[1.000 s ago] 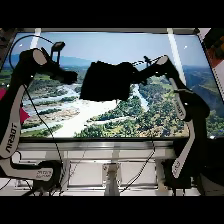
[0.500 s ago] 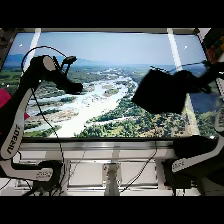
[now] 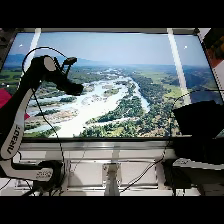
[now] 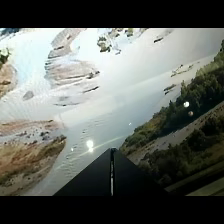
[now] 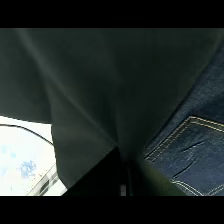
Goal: Fold the clothes and pants, and hang the long-sleeved shirts on hangers.
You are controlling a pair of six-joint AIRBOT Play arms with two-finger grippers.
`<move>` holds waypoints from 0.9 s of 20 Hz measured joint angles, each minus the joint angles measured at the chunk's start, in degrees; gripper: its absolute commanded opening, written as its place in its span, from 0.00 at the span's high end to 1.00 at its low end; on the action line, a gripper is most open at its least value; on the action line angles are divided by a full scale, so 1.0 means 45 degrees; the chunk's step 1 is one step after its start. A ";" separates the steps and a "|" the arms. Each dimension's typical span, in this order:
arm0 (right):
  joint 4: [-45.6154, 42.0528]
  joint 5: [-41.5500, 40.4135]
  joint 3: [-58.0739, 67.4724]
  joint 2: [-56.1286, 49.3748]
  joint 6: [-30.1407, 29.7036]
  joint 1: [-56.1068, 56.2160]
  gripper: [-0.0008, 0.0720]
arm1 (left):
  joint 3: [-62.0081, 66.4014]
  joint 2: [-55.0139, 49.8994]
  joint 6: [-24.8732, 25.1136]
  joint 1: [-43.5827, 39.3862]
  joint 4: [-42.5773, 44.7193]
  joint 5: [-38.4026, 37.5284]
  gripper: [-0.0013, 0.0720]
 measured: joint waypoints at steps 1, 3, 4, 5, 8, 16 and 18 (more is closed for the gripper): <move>0.0029 -0.0015 -0.0039 0.0024 0.0000 -0.0063 0.82 | 0.0000 0.0000 0.0000 0.0000 0.0000 0.0000 0.97; -0.0068 0.0112 0.0073 0.0092 0.0107 -0.0126 0.30 | 0.0000 0.0000 0.0000 0.0000 0.0000 0.0000 0.97; -0.0126 0.0194 0.0287 0.0097 0.0204 -0.0126 0.30 | 0.0000 0.0000 0.0000 0.0000 0.0000 0.0000 0.97; -0.0131 0.0296 0.0661 0.0107 0.0311 -0.0136 0.30 | 0.0000 0.0000 0.0000 0.0000 0.0000 -0.0005 0.97; 0.0087 0.0471 0.2341 0.0131 0.0573 -0.0151 0.30 | 0.0000 0.0000 0.0000 0.0000 0.0000 -0.0005 0.97; 0.2361 0.0520 0.4600 -0.0083 0.0787 0.2720 0.78 | 0.0000 0.0000 0.0000 0.0000 0.0000 -0.0005 0.97; 0.2521 0.0155 0.4430 -0.0301 0.0782 0.4216 0.97 | 0.0000 0.0000 0.0000 0.0000 0.0000 -0.0005 0.97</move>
